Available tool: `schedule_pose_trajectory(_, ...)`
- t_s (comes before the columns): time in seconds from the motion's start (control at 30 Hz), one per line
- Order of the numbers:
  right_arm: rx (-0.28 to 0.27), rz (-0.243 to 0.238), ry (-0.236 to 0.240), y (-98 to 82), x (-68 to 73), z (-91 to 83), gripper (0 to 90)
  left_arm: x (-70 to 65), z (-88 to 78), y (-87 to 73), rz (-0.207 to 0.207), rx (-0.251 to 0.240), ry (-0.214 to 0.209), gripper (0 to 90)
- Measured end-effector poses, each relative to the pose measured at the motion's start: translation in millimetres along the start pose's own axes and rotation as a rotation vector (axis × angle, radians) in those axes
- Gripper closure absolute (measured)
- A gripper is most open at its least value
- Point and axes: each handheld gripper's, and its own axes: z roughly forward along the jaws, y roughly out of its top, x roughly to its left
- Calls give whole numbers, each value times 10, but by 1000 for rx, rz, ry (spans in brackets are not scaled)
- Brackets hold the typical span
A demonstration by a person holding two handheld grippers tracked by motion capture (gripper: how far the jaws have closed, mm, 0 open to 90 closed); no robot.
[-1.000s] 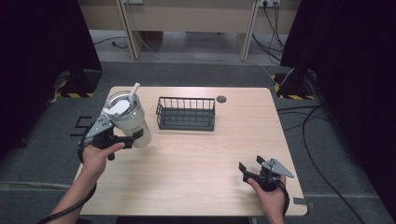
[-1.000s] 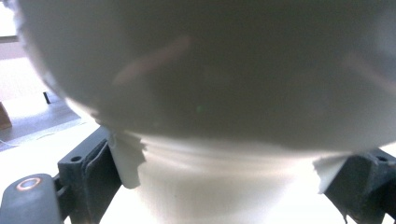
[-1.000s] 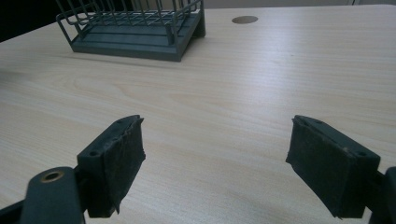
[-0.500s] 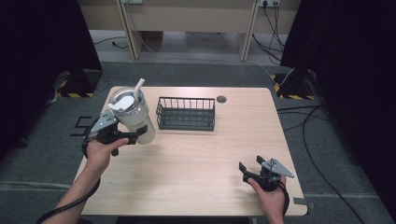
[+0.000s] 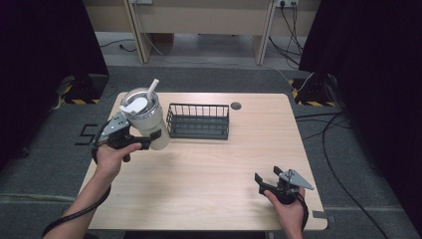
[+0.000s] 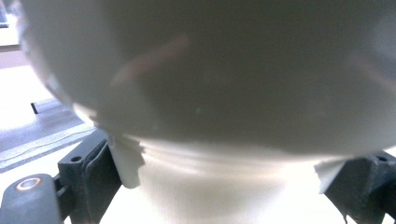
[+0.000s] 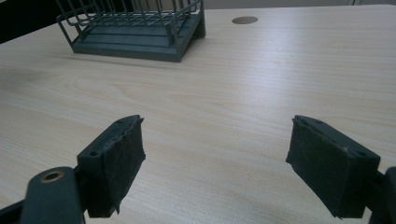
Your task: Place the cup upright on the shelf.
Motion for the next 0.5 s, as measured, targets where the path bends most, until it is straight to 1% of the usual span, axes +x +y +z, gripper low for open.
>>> schedule_pose_trajectory(0.23,-1,0,1,0,0,0,189,-5,48,65,5,-7,-4,99)
schedule_pose_trajectory(0.5,-1,-1,2,0,1,0,189,-2,82,103,10,-7,-6,99)
